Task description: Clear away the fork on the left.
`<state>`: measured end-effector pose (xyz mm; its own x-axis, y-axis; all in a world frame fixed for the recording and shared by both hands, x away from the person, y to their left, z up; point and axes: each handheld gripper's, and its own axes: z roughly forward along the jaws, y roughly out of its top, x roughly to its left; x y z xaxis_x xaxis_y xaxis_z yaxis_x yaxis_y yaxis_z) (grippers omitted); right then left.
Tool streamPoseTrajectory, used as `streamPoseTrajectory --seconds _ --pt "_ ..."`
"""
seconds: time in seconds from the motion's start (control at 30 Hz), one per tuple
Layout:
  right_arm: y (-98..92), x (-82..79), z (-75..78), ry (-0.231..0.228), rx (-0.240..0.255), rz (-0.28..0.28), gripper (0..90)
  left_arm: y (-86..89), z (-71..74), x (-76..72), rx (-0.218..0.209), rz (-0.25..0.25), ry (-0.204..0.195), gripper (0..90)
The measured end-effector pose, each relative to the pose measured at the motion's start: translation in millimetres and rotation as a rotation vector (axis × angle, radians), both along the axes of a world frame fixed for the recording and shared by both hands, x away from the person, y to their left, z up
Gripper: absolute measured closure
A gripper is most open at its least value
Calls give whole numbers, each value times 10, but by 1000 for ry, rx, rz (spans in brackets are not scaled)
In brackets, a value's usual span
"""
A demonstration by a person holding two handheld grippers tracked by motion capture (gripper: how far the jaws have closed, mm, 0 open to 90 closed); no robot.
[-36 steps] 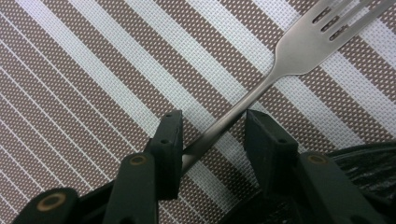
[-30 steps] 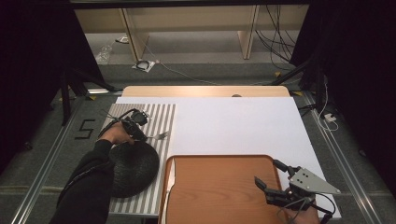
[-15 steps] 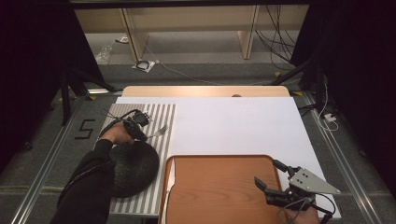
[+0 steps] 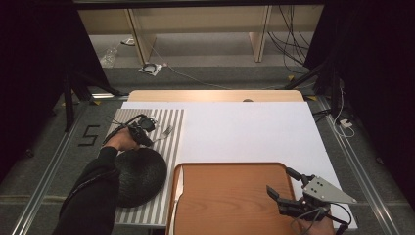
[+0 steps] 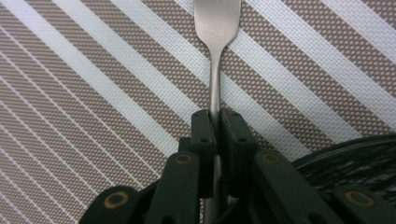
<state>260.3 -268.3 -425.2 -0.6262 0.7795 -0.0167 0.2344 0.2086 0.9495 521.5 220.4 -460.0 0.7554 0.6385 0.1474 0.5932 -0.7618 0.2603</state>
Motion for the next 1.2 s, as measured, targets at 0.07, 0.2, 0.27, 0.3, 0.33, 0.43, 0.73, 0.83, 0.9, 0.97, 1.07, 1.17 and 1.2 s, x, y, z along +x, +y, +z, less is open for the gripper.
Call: streamPoseTrajectory --seconds 0.07,0.2,0.27,0.3,0.33,0.43,0.73,0.83,0.9,0.97,1.07,1.17,1.2 --pt "3 4 -4 -3 3 -1 176 11 17 2 7 5 -26 840" --pt "5 4 -5 -3 1 1 176 32 58 11 33 16 -83 840" --pt "3 2 -4 -1 -2 1 176 55 82 16 36 21 -100 840" --pt "4 4 -6 -3 0 1 176 68 96 15 36 25 -109 840" --pt "4 3 -4 -2 3 -1 176 77 106 14 39 22 -117 840" --pt "2 5 -6 -2 1 -1 176 104 158 1 47 22 -135 840" --pt "8 12 -13 -1 1 -1 176 130 275 -55 58 -7 -175 840" --pt "14 15 -16 0 0 0 175 91 335 -109 27 -10 -172 840" --pt "15 16 -18 0 -5 1 176 65 374 -145 -8 -5 -156 840" --pt "19 18 -20 1 -3 0 176 43 401 -176 -23 6 -157 840" --pt "20 12 -16 3 -9 4 176 7 435 -233 -54 25 -145 840" --pt "16 11 -15 -1 -5 3 176 -29 456 -286 -66 41 -142 840" --pt "14 13 -16 -5 -1 2 176 -40 460 -303 -74 45 -142 840"
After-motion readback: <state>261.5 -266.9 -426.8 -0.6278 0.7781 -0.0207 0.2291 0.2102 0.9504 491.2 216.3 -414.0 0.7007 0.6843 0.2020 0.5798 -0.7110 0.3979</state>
